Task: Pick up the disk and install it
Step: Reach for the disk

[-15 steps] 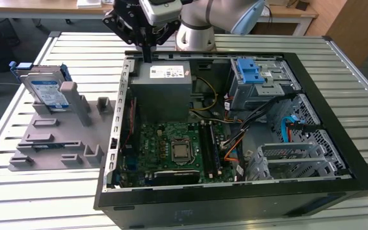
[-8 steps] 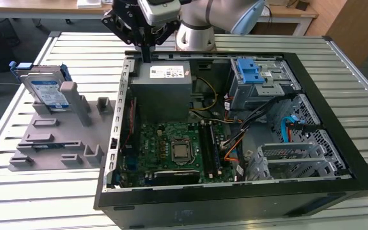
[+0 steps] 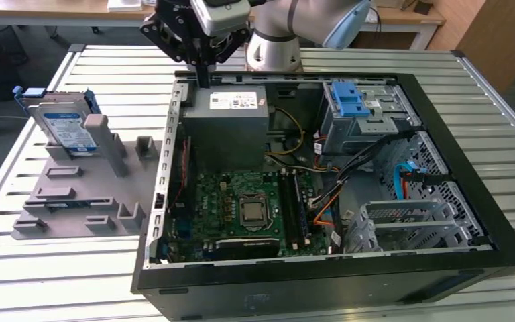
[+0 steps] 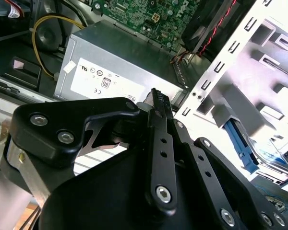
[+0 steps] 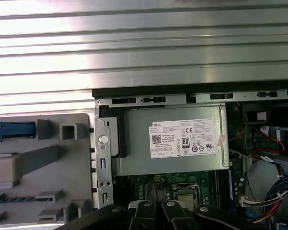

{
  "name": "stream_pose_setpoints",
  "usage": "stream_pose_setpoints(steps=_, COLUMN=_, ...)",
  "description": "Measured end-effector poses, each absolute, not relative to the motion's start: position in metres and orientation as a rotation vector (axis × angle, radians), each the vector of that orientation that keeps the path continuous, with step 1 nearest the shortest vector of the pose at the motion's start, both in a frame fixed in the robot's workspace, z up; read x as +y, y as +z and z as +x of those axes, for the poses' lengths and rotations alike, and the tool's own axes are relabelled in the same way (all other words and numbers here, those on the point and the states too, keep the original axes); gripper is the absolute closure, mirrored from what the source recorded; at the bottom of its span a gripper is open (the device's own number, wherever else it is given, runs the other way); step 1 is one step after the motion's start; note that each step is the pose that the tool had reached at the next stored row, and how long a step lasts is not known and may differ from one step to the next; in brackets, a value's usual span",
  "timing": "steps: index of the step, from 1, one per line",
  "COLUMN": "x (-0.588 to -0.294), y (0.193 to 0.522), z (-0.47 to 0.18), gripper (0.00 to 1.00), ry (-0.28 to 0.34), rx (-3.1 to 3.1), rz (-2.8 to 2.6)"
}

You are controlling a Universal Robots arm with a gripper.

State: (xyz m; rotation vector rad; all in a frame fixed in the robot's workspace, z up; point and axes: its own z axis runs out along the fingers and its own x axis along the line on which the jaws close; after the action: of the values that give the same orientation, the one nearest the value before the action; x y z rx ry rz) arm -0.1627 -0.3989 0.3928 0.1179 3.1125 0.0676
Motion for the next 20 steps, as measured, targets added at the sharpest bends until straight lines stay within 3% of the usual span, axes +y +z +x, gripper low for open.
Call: stream_pose_setpoints(steps=20, x=-0.3989, y=0.3926, z=-0.1685, gripper=0.89, ry=0.068, rx=3.112, rz=0.118)
